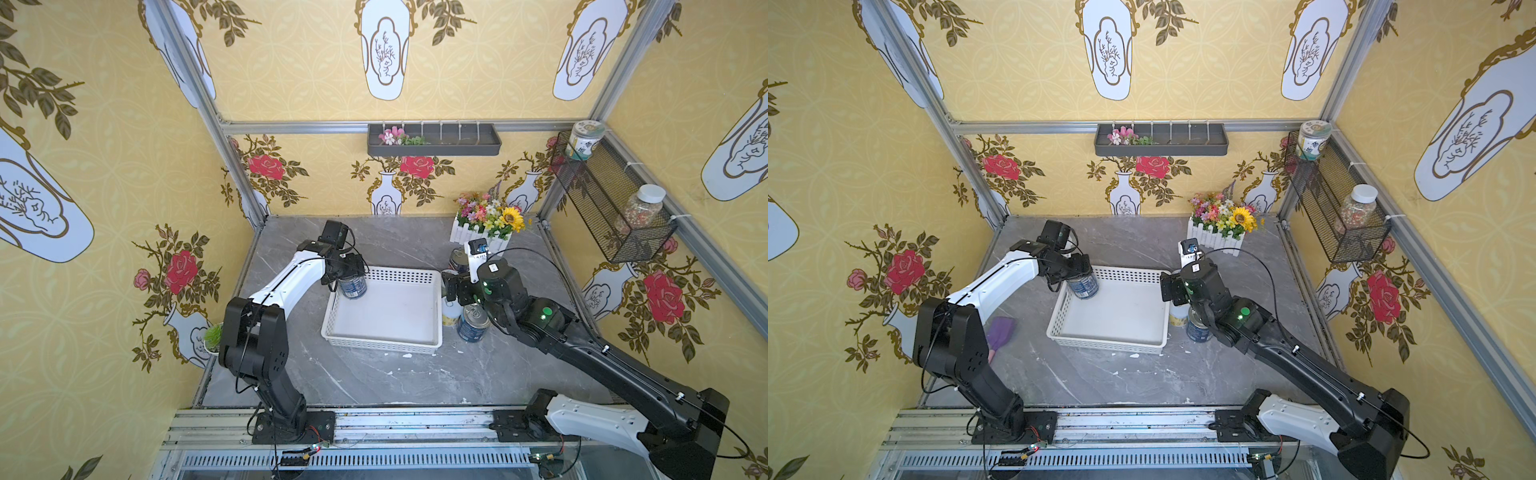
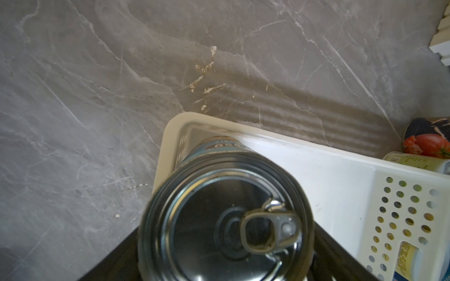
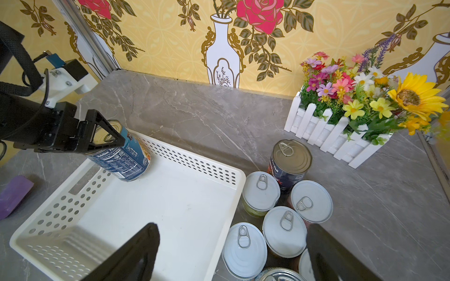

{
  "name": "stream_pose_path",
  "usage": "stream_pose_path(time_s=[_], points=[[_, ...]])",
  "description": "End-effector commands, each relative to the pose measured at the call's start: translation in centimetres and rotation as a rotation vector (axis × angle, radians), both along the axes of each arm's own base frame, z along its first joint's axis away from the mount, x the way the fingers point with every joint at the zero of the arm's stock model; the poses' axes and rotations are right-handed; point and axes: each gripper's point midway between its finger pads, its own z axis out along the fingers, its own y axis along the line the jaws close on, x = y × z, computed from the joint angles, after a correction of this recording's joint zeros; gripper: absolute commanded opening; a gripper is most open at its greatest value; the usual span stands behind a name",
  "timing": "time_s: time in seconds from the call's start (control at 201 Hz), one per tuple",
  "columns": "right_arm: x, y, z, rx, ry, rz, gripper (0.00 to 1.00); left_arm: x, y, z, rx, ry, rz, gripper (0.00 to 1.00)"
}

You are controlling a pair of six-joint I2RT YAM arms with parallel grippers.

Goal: Put the canned food in the basket
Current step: Place the canned food in the basket, then pick up the canned food from the center of the board.

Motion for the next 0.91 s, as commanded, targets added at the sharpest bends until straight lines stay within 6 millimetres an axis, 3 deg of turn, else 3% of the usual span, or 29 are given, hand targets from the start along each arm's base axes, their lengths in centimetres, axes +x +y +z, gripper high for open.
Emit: stream_pose_path(time_s=[0.0, 0.264, 0.518, 0.698, 0.902], points=[[0.1, 0.2, 0.5, 0.008, -0.016, 0.003, 0.97, 1.6, -0.4, 0.3, -0.013, -0.050, 0.009, 0.71], [0.3, 0.3, 0.2, 0.001, -0.011, 0.004, 0.97, 1.5, -0.4, -0.2, 0.000, -0.037, 0.011, 0.73], [0.0, 0.9, 0.3, 0.014, -0.004, 0.044, 0.97, 1.4, -0.8, -0.2, -0.012, -0.029, -0.004, 0.92], [-0.1, 0.7, 0.5, 0.018, -0.016, 0.040, 0.97, 1.3, -1.1, 0.4, -0.020, -0.044, -0.019, 1.00], [-0.1, 0.5, 0.6, 0.016, -0.023, 0.032, 0.97, 1.3, -1.3, 1.8, -0.035, -0.077, -0.027, 1.00]])
